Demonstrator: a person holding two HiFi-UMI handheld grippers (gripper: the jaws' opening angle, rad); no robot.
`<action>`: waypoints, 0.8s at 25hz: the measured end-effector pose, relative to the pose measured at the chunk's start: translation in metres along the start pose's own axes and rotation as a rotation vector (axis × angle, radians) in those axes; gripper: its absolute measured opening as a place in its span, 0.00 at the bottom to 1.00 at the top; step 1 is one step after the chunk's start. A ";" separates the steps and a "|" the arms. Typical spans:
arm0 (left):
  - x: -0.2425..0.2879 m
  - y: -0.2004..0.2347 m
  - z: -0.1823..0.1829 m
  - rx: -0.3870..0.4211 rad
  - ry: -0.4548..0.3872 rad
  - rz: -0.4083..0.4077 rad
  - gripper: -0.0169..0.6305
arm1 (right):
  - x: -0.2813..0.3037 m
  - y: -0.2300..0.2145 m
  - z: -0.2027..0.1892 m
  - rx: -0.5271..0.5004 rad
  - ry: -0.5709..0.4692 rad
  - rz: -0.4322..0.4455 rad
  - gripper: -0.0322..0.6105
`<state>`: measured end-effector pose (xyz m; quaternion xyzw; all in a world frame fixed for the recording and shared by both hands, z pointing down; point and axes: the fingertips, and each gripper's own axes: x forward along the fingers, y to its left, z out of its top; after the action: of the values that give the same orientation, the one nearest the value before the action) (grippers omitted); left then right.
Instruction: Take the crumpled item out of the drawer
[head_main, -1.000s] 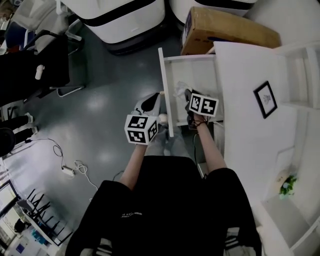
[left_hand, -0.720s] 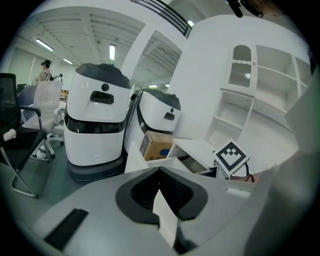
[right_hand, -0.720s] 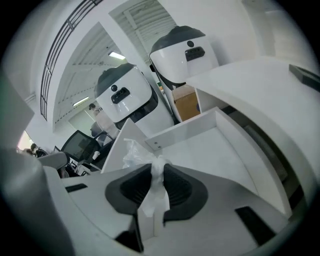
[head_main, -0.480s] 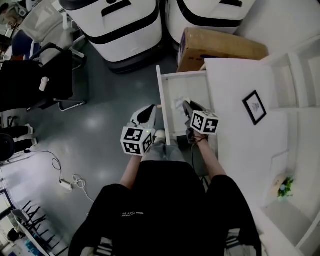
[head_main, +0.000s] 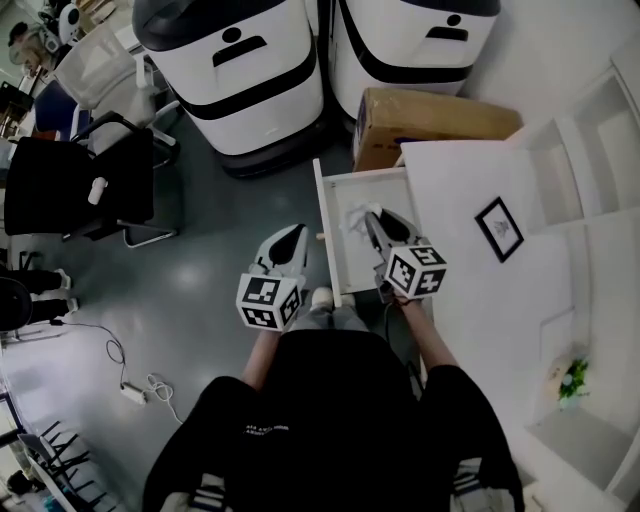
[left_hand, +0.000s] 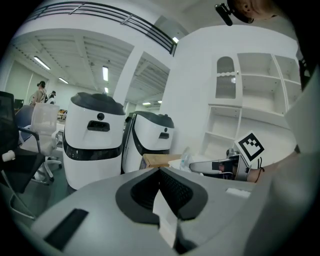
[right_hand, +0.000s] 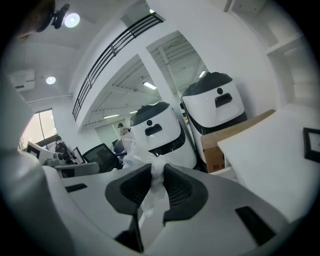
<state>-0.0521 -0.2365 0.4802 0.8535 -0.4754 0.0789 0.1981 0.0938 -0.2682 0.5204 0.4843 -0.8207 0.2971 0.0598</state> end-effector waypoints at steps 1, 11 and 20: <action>-0.002 -0.001 0.006 0.004 -0.013 -0.002 0.02 | -0.003 0.004 0.007 -0.016 -0.018 0.007 0.16; -0.015 -0.006 0.048 0.054 -0.108 0.003 0.02 | -0.040 0.030 0.073 -0.169 -0.174 0.036 0.16; -0.022 -0.011 0.073 0.112 -0.169 0.026 0.02 | -0.064 0.044 0.107 -0.250 -0.281 0.057 0.16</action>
<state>-0.0589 -0.2448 0.4035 0.8607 -0.4963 0.0356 0.1080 0.1117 -0.2626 0.3893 0.4866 -0.8648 0.1239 -0.0042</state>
